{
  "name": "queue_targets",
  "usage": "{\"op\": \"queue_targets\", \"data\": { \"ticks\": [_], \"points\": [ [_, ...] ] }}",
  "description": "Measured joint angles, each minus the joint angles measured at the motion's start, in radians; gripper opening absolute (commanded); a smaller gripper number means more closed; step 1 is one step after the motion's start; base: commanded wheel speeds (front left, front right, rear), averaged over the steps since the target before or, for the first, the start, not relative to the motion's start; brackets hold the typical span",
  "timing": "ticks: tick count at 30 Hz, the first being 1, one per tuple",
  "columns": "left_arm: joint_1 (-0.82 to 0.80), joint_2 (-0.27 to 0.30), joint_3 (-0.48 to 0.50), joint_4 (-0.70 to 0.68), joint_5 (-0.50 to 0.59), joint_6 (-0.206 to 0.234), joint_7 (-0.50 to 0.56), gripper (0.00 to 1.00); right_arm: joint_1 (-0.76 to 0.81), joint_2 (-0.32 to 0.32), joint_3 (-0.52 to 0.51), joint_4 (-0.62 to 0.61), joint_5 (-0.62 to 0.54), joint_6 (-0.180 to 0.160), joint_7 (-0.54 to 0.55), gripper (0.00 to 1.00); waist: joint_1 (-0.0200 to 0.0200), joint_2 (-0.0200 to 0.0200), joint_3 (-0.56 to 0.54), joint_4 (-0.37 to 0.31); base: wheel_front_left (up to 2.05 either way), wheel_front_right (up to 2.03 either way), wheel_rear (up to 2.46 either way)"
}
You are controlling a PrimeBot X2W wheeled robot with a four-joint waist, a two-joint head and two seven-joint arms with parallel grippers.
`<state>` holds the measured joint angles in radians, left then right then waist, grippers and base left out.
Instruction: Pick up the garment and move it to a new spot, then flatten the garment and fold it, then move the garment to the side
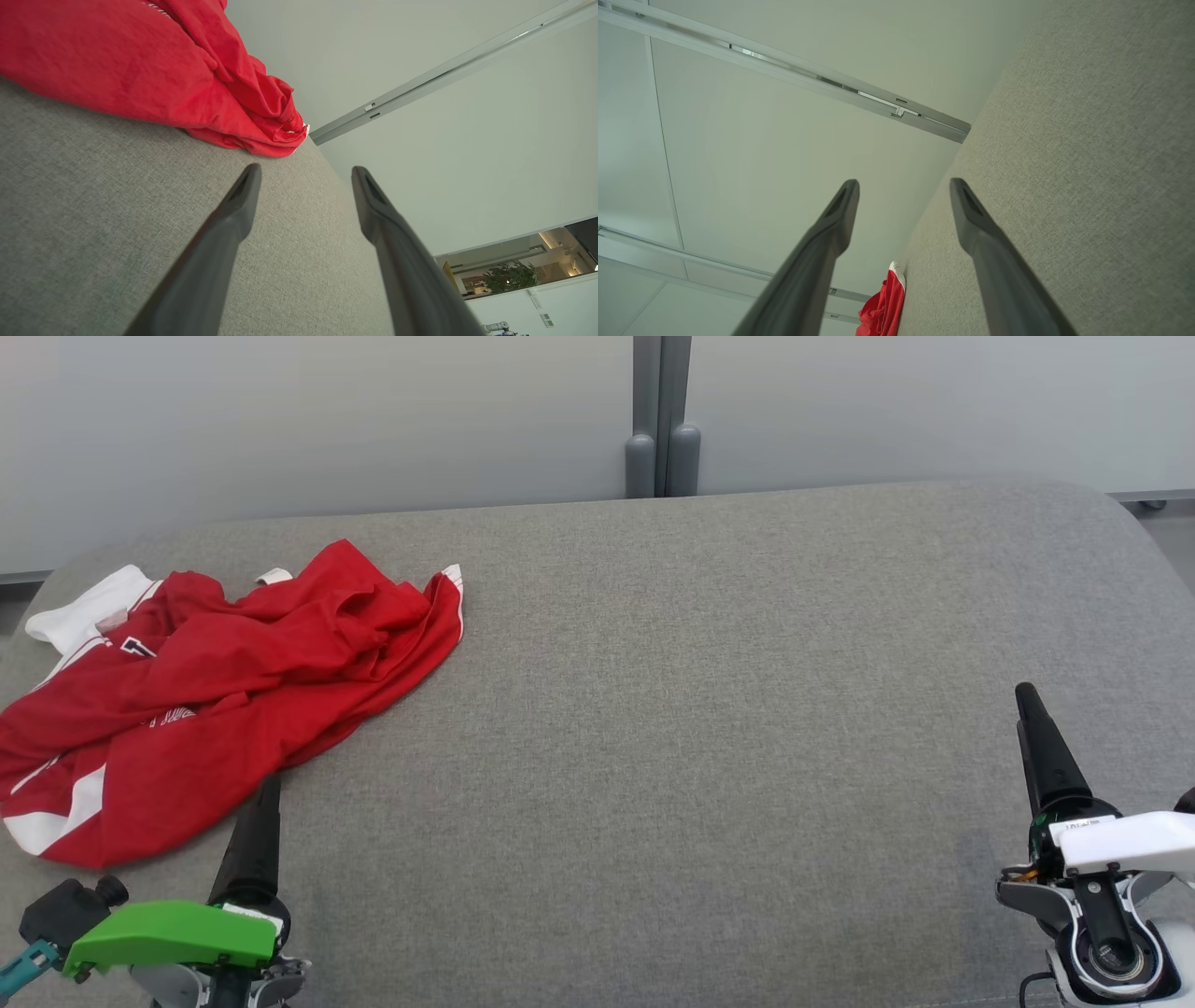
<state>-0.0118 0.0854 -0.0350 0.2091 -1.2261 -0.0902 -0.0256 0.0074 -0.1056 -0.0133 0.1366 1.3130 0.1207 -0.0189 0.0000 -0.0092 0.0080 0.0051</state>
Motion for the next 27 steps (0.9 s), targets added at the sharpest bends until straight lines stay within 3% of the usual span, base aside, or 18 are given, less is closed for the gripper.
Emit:
{"op": "queue_targets", "data": {
  "ticks": [7,27],
  "points": [
    [0.0,0.026,-0.025,-0.031,0.145,0.029,-0.021,1.0,0.002,-0.033,0.031,-0.014,-0.131,-0.001,-0.025,1.0,0.0,0.0,0.002,0.001,0.0,0.0,0.0],
    [0.0,0.034,-0.095,-0.092,0.449,0.092,-0.083,1.0,0.005,-0.081,0.11,-0.065,-0.431,-0.07,-0.088,1.0,0.0,0.0,0.008,0.002,0.0,0.0,0.0]
  ]
}}
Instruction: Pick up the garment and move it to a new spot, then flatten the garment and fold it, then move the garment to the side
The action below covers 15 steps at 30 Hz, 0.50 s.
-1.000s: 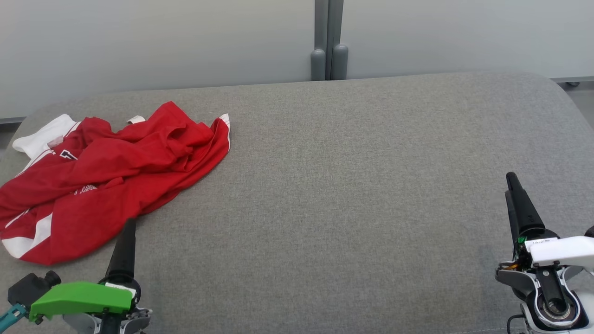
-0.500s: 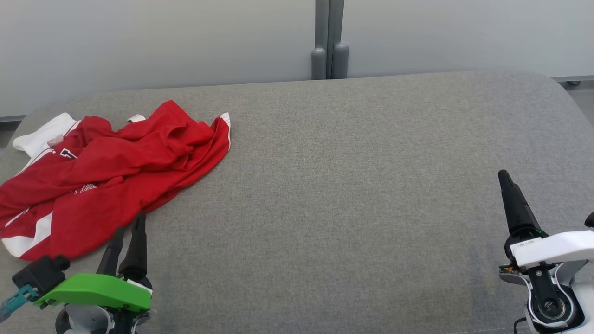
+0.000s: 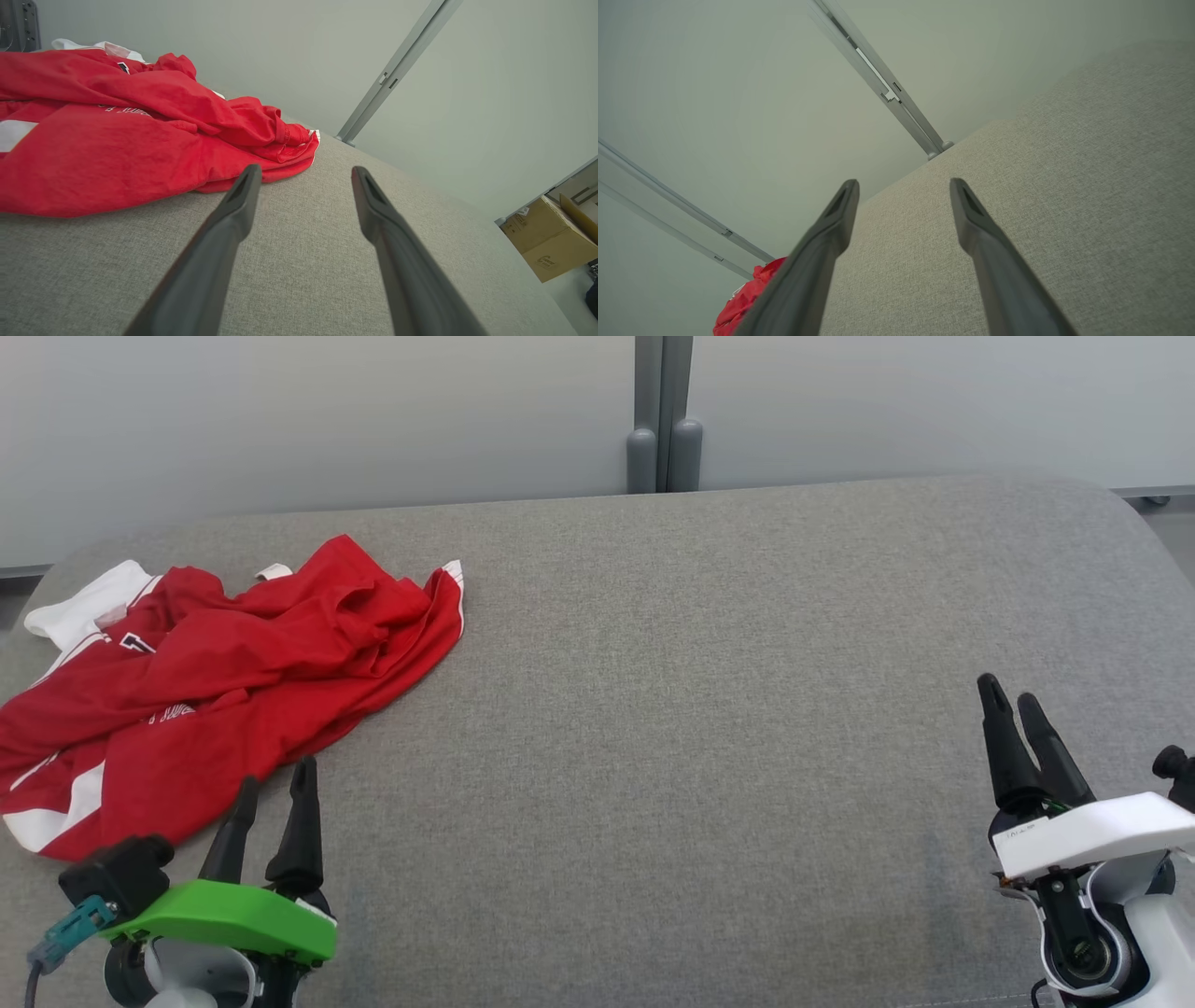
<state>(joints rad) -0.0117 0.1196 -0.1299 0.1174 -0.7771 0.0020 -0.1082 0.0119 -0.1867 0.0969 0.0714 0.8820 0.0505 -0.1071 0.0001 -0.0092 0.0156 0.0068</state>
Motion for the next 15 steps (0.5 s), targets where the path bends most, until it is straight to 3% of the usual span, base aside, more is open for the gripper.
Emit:
{"op": "queue_targets", "data": {
  "ticks": [15],
  "points": [
    [0.001,-0.003,-0.031,-0.047,0.199,0.035,-0.052,1.0,0.002,-0.011,0.052,-0.04,-0.179,-0.043,-0.05,1.0,0.0,0.0,0.002,0.003,0.0,0.0,0.0]
  ]
}}
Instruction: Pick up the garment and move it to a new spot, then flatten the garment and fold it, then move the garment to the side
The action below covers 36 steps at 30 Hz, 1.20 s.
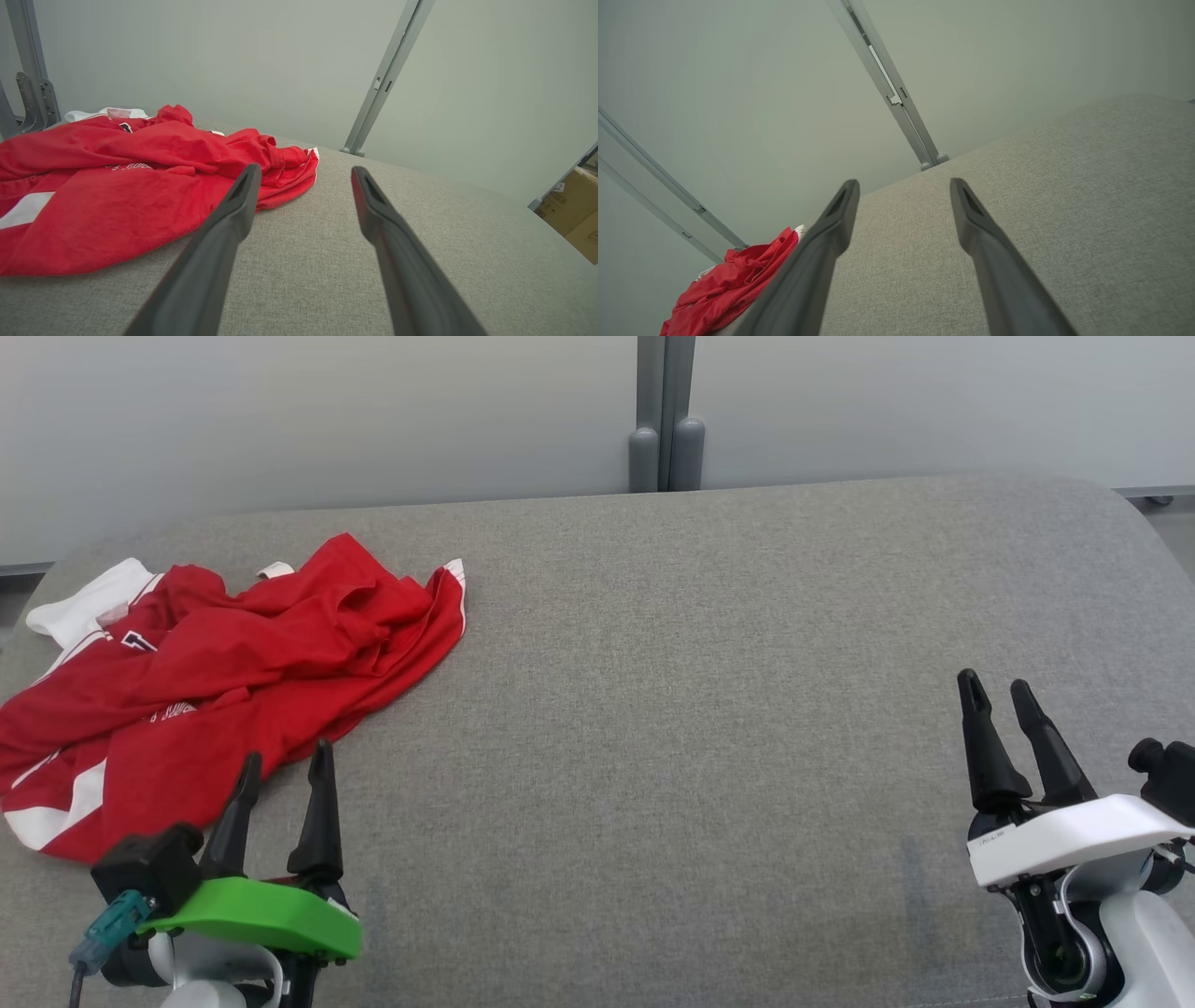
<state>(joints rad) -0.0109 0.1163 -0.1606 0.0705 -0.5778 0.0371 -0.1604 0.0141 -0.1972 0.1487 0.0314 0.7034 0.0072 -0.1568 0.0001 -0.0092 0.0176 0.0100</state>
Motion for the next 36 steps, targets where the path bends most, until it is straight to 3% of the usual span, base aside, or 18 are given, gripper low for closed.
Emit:
{"op": "queue_targets", "data": {
  "ticks": [27,36],
  "points": [
    [0.014,-0.002,-0.054,-0.09,0.36,0.051,-0.092,1.0,0.016,-0.053,0.081,-0.074,-0.317,-0.052,-0.095,1.0,0.0,0.0,0.005,0.001,0.0,0.0,0.0],
    [0.016,-0.004,-0.055,-0.091,0.363,0.051,-0.092,1.0,0.017,-0.053,0.082,-0.074,-0.327,-0.053,-0.095,1.0,0.0,0.0,0.005,0.002,0.0,0.0,0.0]
  ]
}}
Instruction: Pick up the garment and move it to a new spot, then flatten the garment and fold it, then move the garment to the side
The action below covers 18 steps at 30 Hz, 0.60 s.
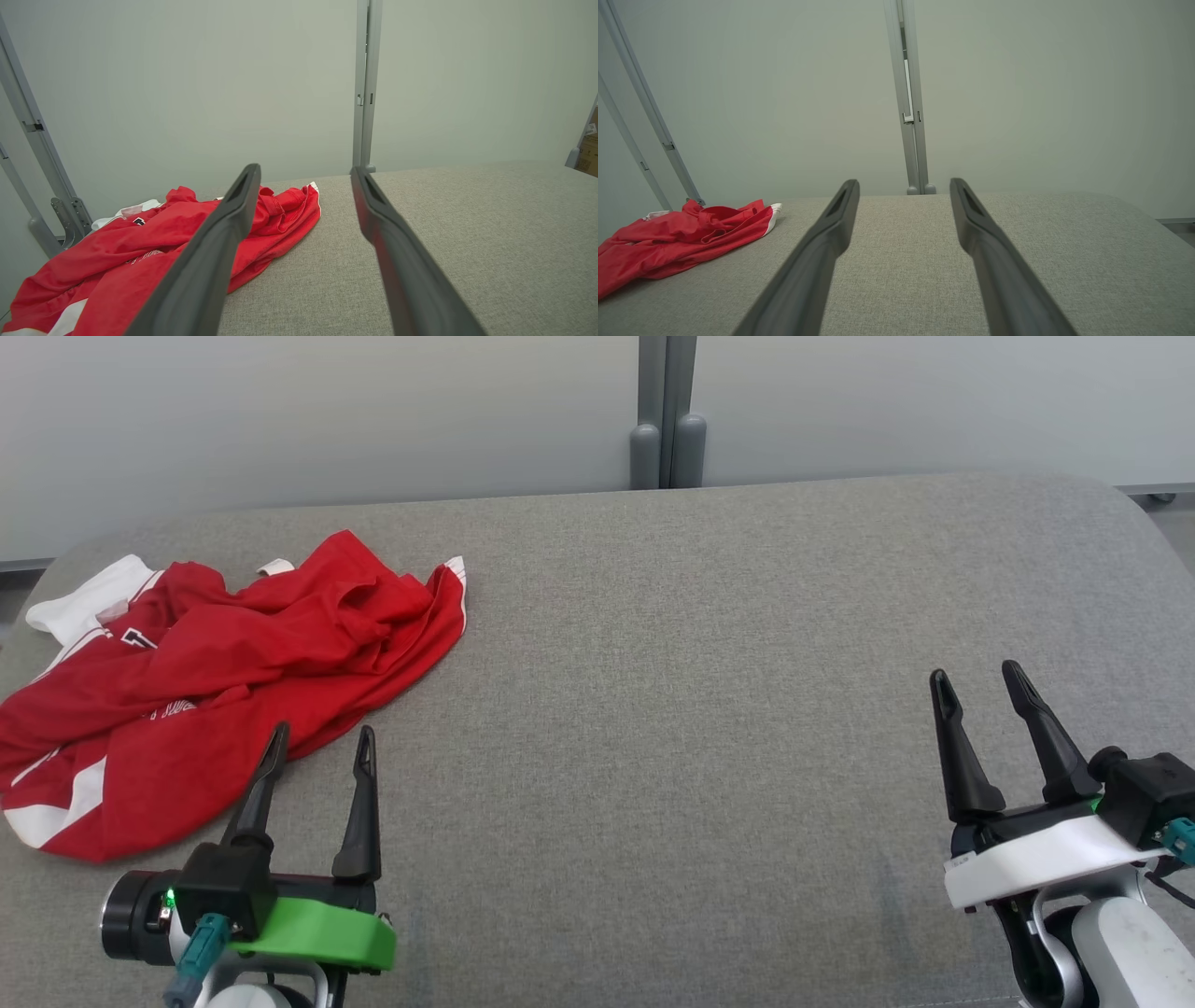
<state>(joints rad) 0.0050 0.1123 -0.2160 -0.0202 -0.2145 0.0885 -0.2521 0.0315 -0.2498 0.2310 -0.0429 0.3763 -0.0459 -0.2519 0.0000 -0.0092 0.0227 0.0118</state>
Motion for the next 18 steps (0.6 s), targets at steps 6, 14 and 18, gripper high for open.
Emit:
{"op": "queue_targets", "data": {
  "ticks": [6,14,18],
  "points": [
    [0.0,-0.002,0.005,0.0,0.0,0.0,0.0,1.0,0.001,0.0,0.0,0.001,0.0,0.0,0.0,1.0,0.0,0.0,0.002,0.0,0.0,0.0,0.0],
    [0.0,-0.006,0.012,0.0,0.001,0.0,0.0,1.0,0.001,0.0,0.0,0.001,0.0,0.0,0.0,1.0,0.0,0.0,0.003,0.001,0.0,0.0,0.0],
    [0.0,-0.008,0.015,0.001,0.001,0.0,0.0,1.0,0.001,0.001,0.001,0.002,0.0,0.001,0.0,1.0,0.0,0.0,0.004,0.002,0.0,0.0,0.0]
  ]
}}
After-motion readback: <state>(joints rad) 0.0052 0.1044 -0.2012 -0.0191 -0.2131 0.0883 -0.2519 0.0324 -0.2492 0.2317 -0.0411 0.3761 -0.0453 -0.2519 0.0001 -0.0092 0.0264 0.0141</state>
